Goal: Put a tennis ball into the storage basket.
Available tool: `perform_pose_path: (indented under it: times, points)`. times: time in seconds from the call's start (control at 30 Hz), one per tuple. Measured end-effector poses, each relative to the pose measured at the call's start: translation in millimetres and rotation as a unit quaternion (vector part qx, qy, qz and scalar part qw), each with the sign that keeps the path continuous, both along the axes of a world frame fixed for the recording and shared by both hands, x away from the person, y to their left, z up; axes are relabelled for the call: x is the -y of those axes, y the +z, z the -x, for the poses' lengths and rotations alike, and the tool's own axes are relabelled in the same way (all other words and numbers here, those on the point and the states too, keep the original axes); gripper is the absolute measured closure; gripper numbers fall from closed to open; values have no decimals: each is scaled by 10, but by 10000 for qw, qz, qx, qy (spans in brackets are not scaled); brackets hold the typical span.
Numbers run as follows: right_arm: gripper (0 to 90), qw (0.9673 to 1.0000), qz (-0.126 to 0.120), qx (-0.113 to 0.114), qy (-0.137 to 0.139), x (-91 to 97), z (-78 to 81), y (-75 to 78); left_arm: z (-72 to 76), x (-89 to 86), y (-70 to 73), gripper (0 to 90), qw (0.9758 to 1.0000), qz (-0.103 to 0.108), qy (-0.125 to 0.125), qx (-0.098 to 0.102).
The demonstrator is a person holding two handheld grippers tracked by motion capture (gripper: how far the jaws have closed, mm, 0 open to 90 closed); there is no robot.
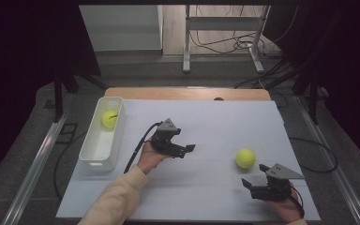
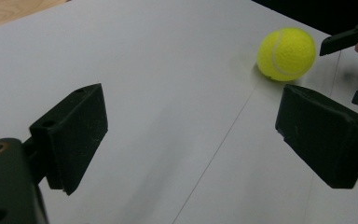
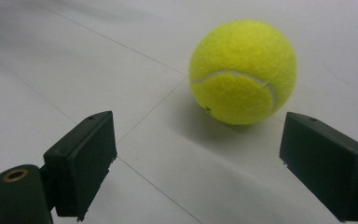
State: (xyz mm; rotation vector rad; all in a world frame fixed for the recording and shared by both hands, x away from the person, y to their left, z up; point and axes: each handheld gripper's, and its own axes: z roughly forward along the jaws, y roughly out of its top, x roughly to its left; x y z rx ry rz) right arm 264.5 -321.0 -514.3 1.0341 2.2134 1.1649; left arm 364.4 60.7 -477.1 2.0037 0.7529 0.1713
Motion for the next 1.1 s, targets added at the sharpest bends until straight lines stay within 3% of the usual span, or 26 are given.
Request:
perform_pose_path:
  times: [0.3, 1.1]
  points:
    - [112, 10000, 14, -7, 12, -3, 0, -1, -29, 229, -45, 97, 9997, -100, -200, -1]
    - [112, 10000, 6, 3, 13, 8, -1, -5, -103, 602, -124, 97, 9986, -164, -492, -127]
